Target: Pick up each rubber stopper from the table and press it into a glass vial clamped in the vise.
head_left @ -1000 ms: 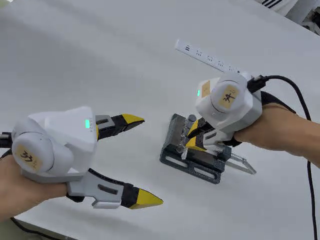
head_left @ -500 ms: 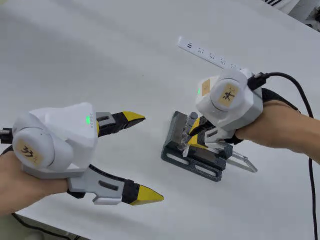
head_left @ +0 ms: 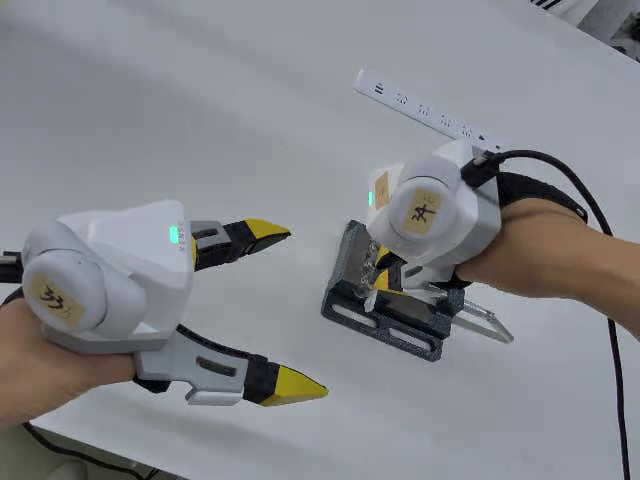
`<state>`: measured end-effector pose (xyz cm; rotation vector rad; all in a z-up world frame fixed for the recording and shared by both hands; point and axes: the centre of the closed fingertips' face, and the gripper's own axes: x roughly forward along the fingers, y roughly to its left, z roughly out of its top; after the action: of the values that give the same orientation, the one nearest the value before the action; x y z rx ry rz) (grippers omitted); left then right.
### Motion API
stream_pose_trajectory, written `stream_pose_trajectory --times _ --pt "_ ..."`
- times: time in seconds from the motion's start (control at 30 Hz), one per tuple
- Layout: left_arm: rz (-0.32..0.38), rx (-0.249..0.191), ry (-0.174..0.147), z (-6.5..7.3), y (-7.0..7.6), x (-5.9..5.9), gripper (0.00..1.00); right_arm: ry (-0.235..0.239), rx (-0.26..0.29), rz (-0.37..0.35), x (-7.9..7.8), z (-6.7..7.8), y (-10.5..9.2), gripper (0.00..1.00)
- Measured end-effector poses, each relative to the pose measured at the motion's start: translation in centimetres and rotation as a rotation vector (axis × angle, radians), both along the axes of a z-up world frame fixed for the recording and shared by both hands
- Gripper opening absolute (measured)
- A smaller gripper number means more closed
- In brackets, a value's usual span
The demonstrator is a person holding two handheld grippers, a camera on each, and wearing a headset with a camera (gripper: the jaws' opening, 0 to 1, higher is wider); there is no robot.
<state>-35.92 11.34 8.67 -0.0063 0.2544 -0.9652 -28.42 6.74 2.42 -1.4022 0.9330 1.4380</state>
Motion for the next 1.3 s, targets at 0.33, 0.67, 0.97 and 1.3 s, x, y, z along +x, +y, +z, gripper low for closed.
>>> stream_pose_trajectory --times 0.33,0.67,0.97,1.3 --pt "-0.007 0.003 -0.001 0.4 -0.3 0.2 0.87 0.079 0.1 -0.074 0.4 0.1 0.0 0.06" --pt "-0.007 0.004 0.003 0.3 -0.2 0.2 0.86 0.091 0.121 -0.089 0.1 0.1 -0.1 0.08" --pt "-0.006 0.002 0.003 0.3 -0.2 0.1 0.86 0.091 0.139 -0.104 0.1 0.2 0.1 0.1" --pt "-0.004 0.002 0.005 0.2 -0.2 0.1 0.85 0.109 0.197 -0.147 0.0 1.3 0.3 0.11"
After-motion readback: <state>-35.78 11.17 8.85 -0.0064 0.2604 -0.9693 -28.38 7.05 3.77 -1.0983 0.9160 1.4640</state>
